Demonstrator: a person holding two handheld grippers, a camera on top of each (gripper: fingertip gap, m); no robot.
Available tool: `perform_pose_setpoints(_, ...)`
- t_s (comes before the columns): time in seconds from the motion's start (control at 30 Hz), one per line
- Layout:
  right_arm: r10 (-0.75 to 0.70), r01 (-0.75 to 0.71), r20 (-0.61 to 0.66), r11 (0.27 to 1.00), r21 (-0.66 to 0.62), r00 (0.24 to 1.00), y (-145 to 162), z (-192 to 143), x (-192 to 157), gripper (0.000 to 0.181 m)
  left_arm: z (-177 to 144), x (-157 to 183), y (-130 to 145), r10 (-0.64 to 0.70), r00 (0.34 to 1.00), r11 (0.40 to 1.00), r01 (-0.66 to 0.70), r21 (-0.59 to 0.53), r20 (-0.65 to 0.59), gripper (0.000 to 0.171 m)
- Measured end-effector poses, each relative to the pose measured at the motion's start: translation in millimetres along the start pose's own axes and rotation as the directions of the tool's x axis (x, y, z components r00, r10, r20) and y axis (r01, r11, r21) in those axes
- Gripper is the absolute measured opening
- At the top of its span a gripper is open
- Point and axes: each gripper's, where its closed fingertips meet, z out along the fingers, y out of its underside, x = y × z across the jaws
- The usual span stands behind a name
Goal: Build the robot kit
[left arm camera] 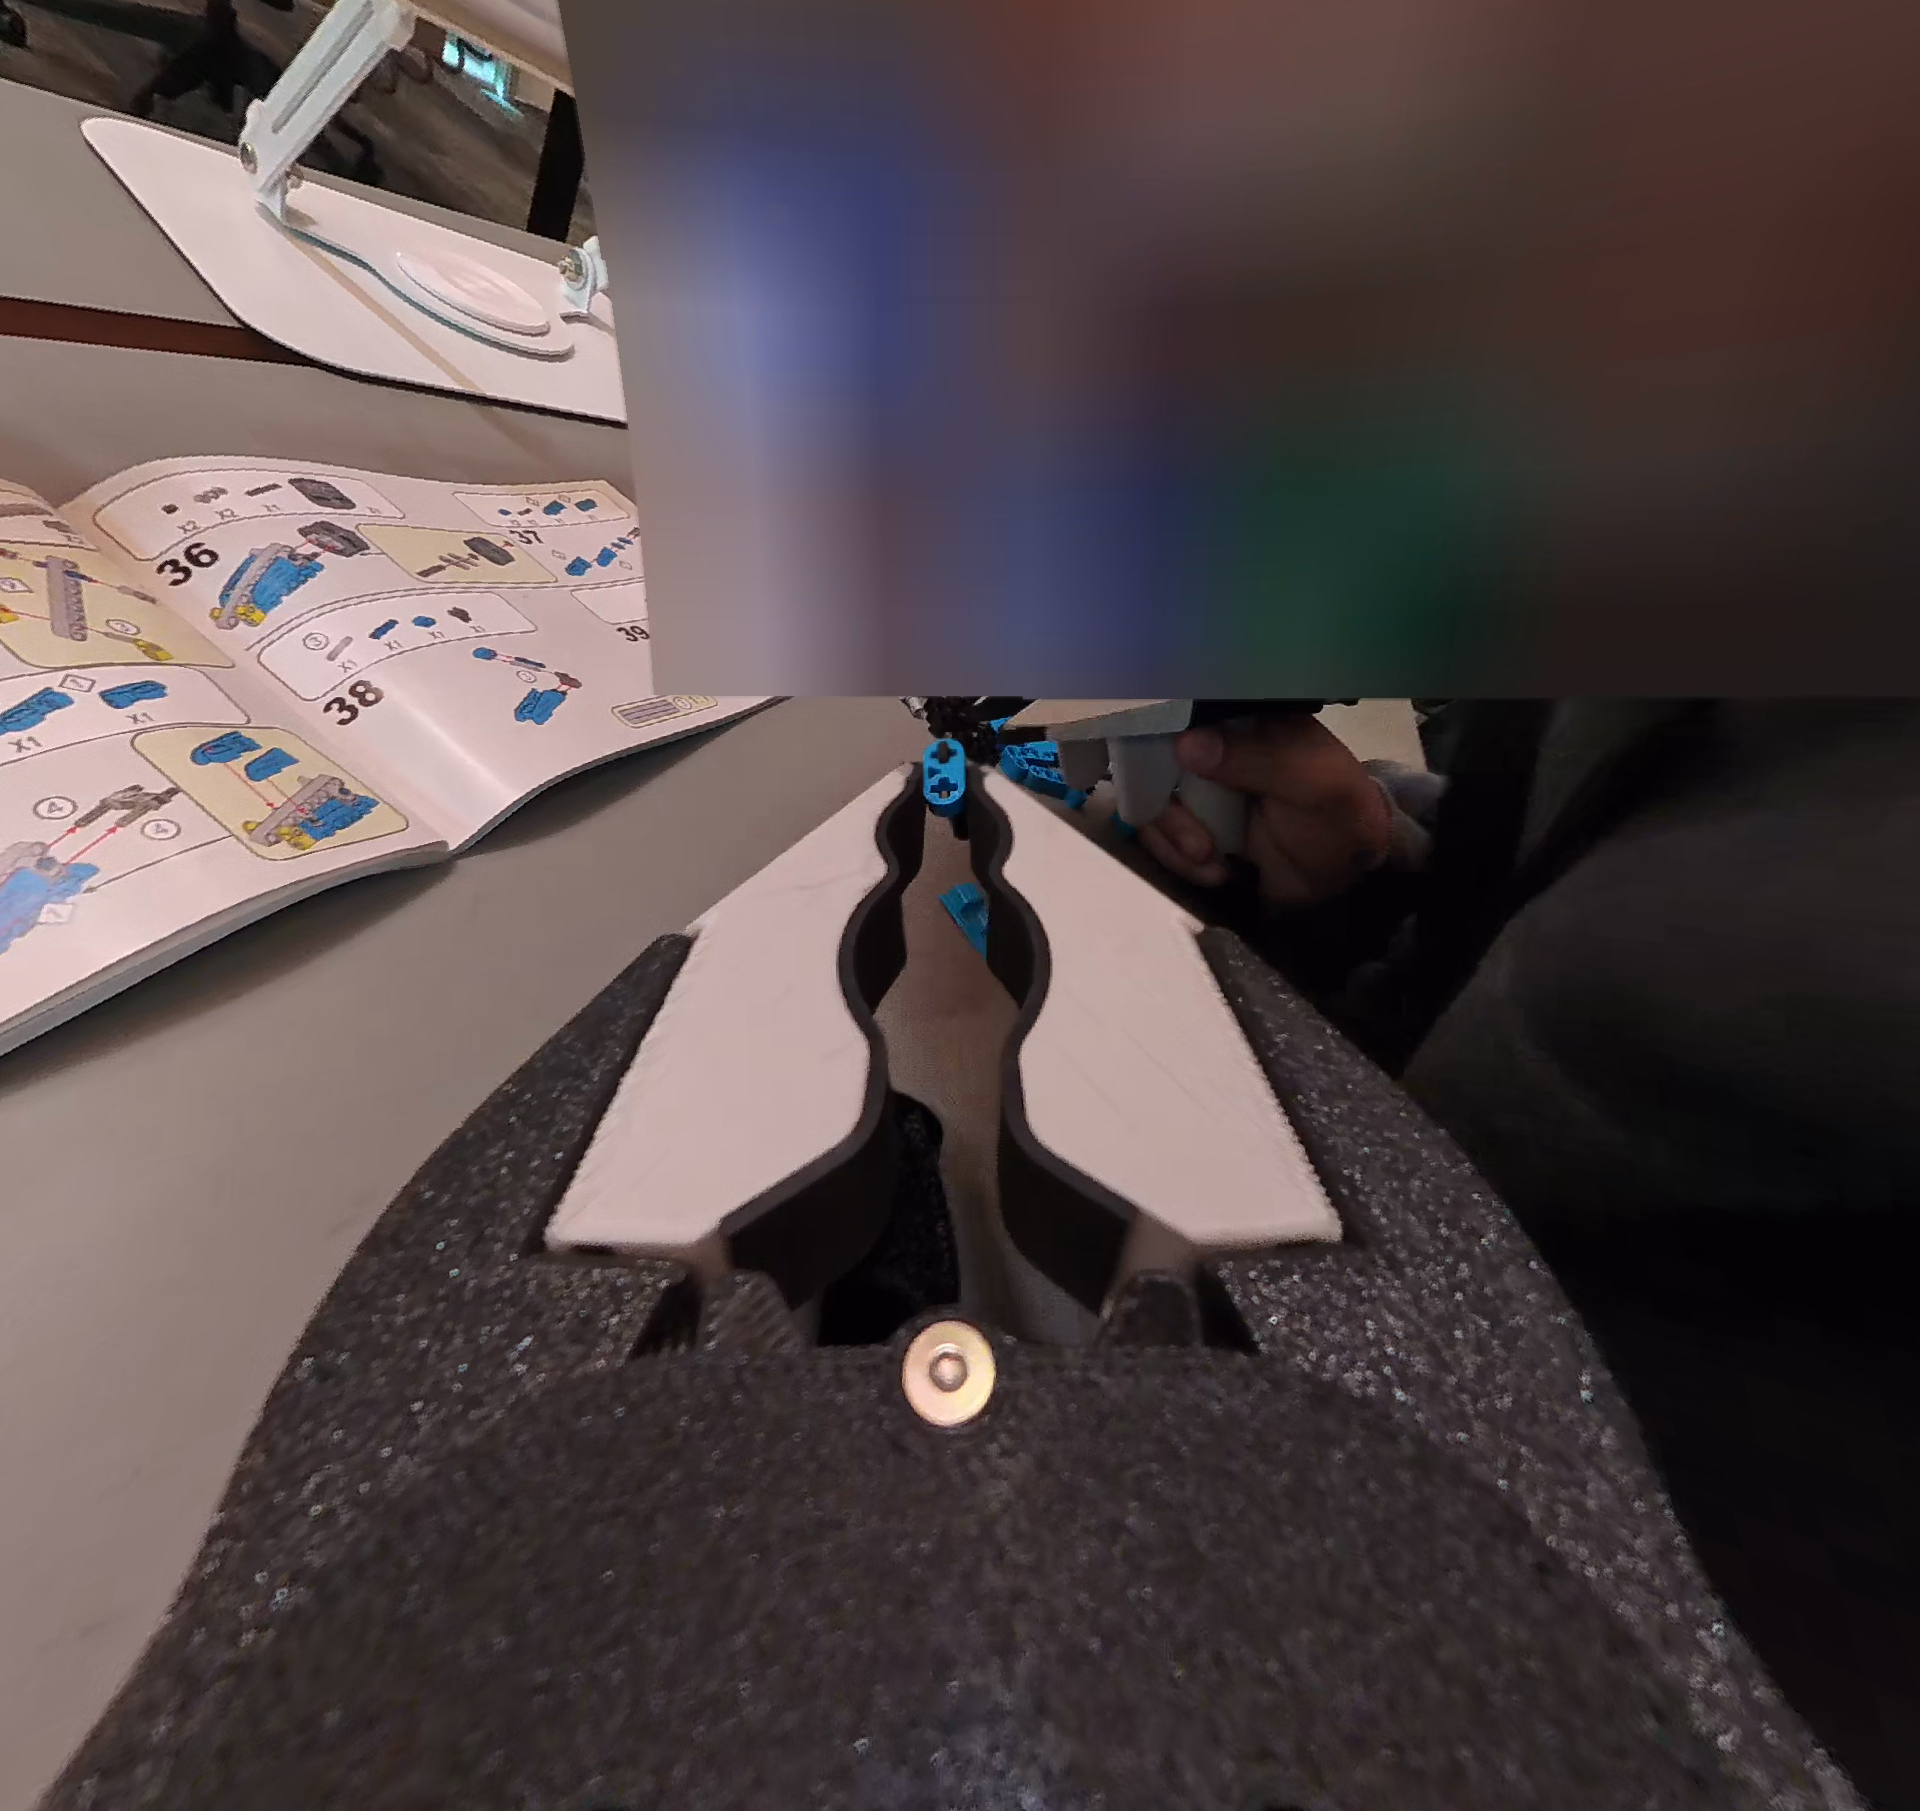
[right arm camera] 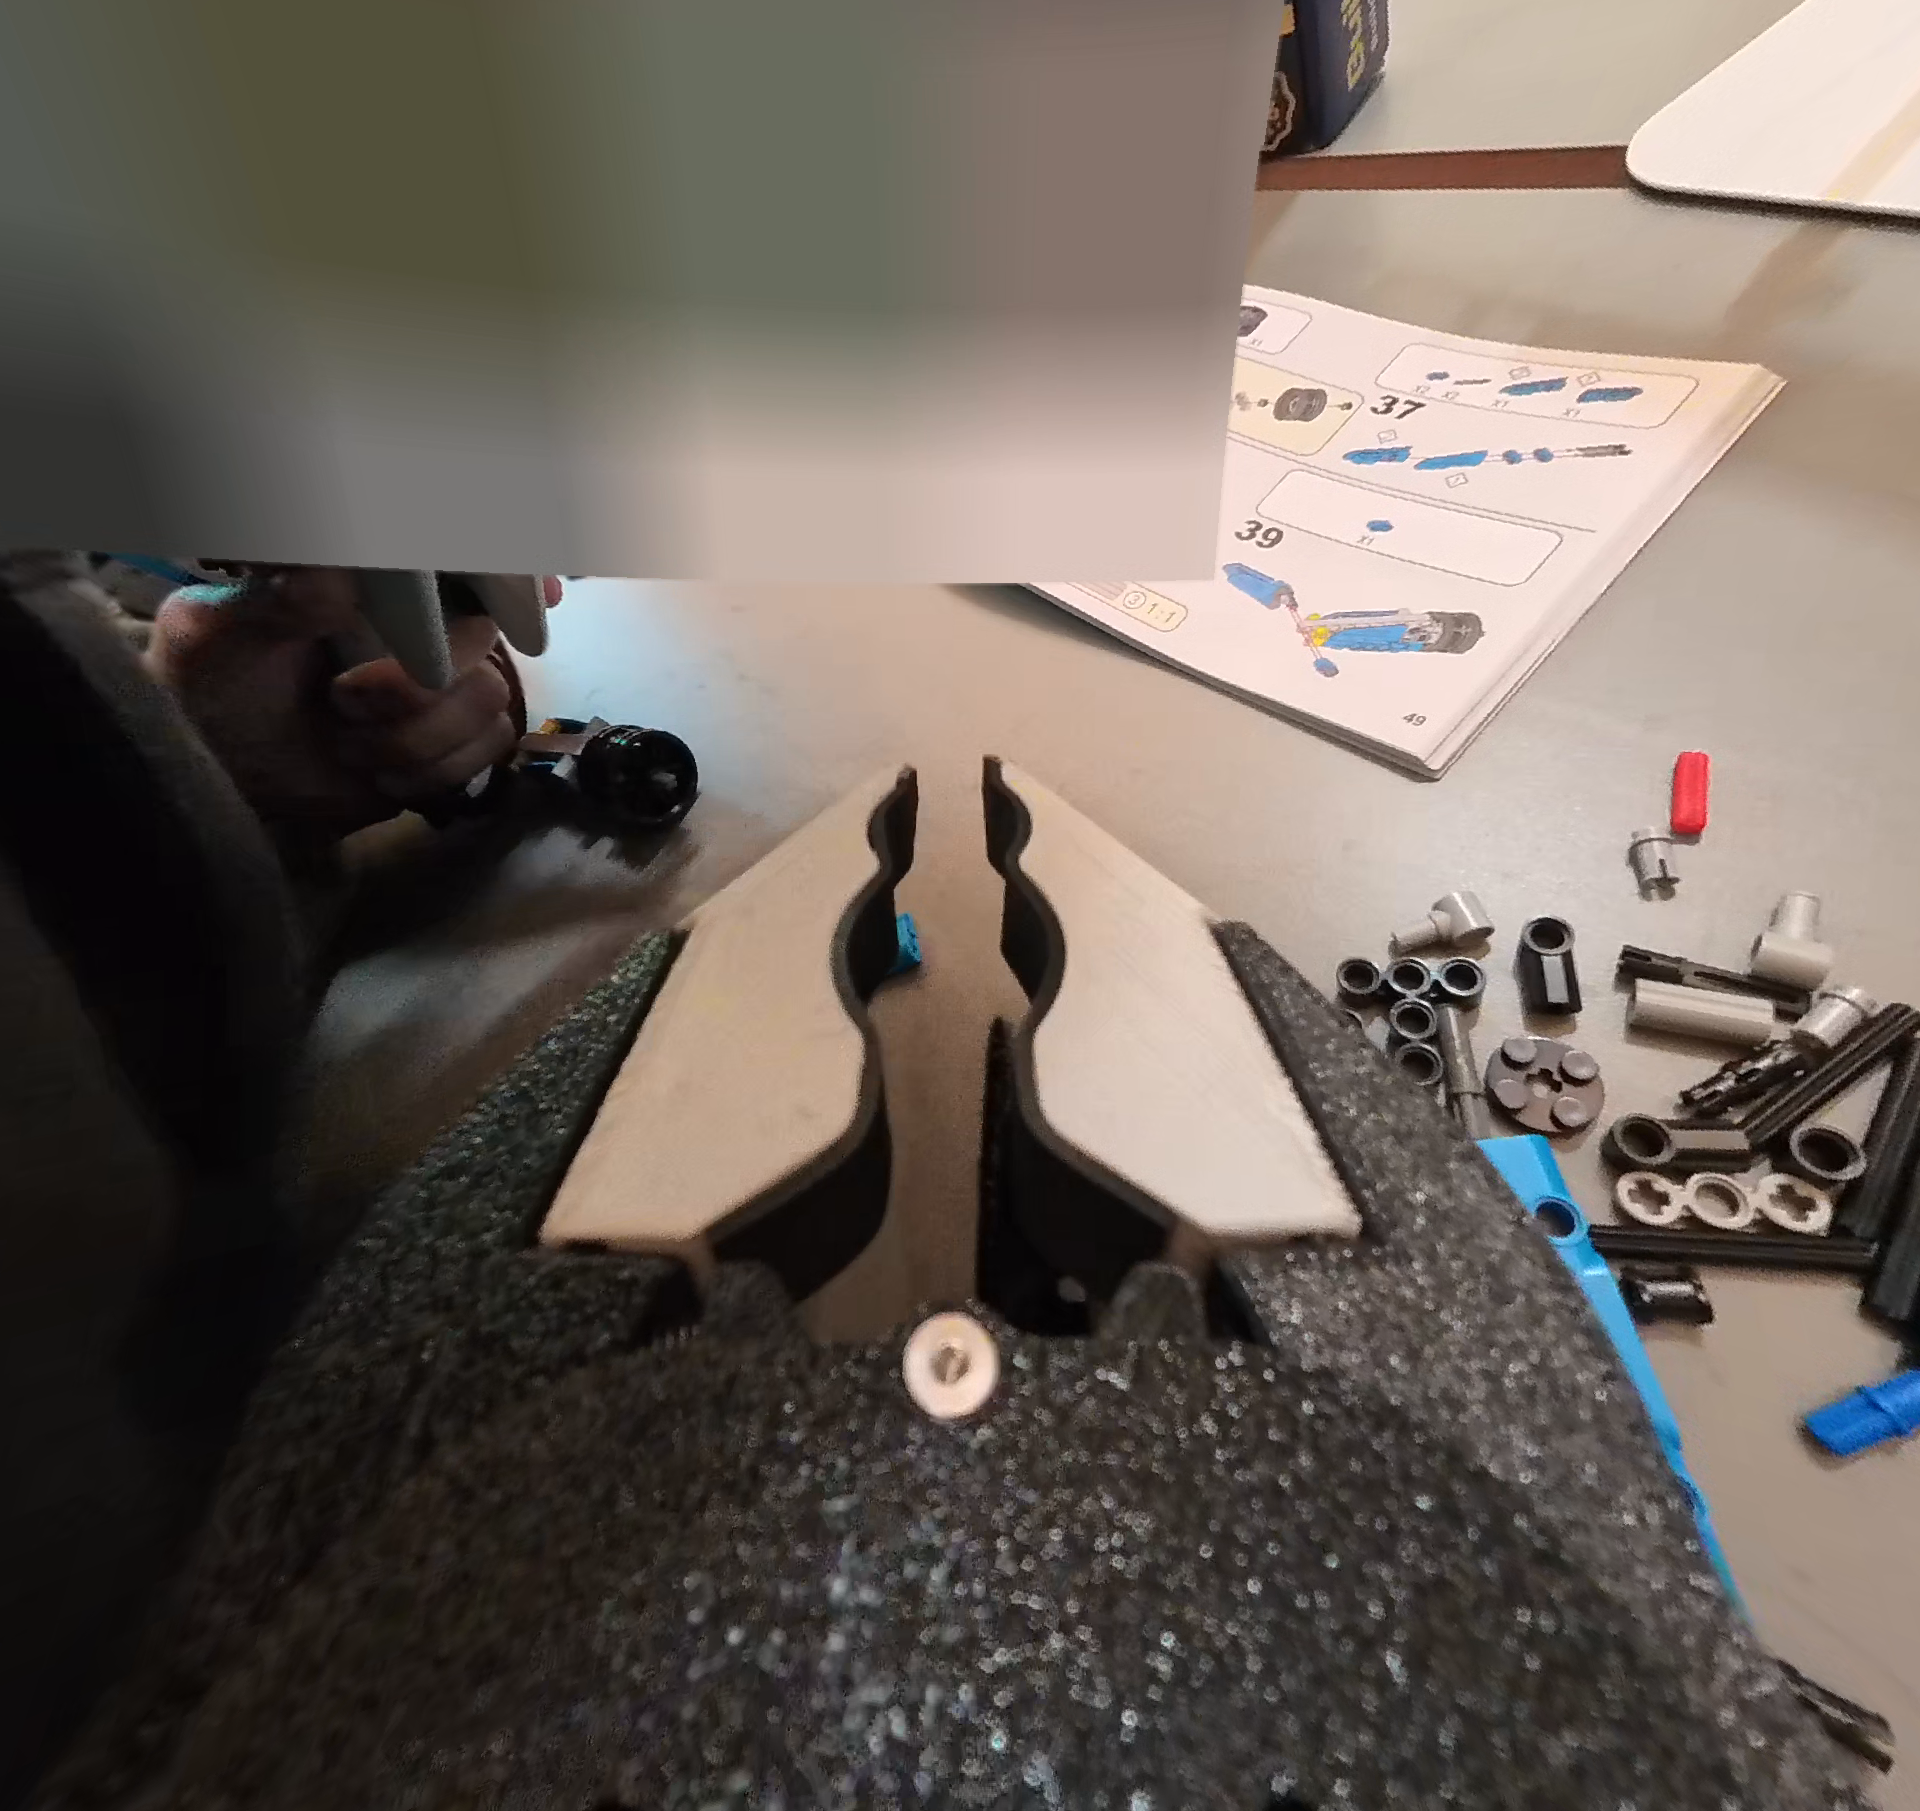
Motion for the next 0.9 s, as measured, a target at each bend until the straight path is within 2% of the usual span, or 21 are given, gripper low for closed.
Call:
perform_pose_setpoints(0.13, -0.086, 0.086, -0.035, 0.996, 0.008, 0.996, -6, -2, -4, 0.013, -3, 7, -8, -0.072, 0.996, 0.997, 0.074, 0.034, -0.054, 0.007)
perform_pose_setpoints(0.3, -0.28, 0.282, -0.035, 0.955, 0.09, 0.959, -28, -7, -34, 0.018, -10, 14, -24, -0.281, 0.939, 0.944, 0.308, 0.118, -0.199, 0.007)
perform_pose_setpoints(0.4, -0.438, 0.444, -0.071, 0.885, 0.141, 0.896, -40, -8, -61, 0.023, -4, 15, -20, -0.407, 0.877, 0.888, 0.445, 0.114, -0.254, 0.007)
perform_pose_setpoints(0.53, -0.608, 0.634, -0.181, 0.752, 0.181, 0.773, -51, -3, -100, 0.026, 1, 35, -22, -0.458, 0.818, 0.842, 0.525, 0.126, -0.349, 0.007)
perform_pose_setpoints(0.67, -0.689, 0.728, -0.247, 0.673, 0.131, 0.682, -45, 8, -120, 0.031, -2, 50, -27, -0.512, 0.727, 0.769, 0.625, 0.133, -0.458, 0.007)
perform_pose_setpoints(0.77, -0.725, 0.781, -0.313, 0.617, 0.101, 0.613, -47, 9, -122, 0.026, -1, 59, -26, -0.543, 0.66, 0.731, 0.676, 0.094, -0.52, 0.006)
perform_pose_setpoints(0.9, -0.745, 0.821, -0.361, 0.556, 0.128, 0.561, -53, 1, -131, 0.018, 5, 68, -17, -0.559, 0.649, 0.733, 0.677, 0.057, -0.516, 0.007)
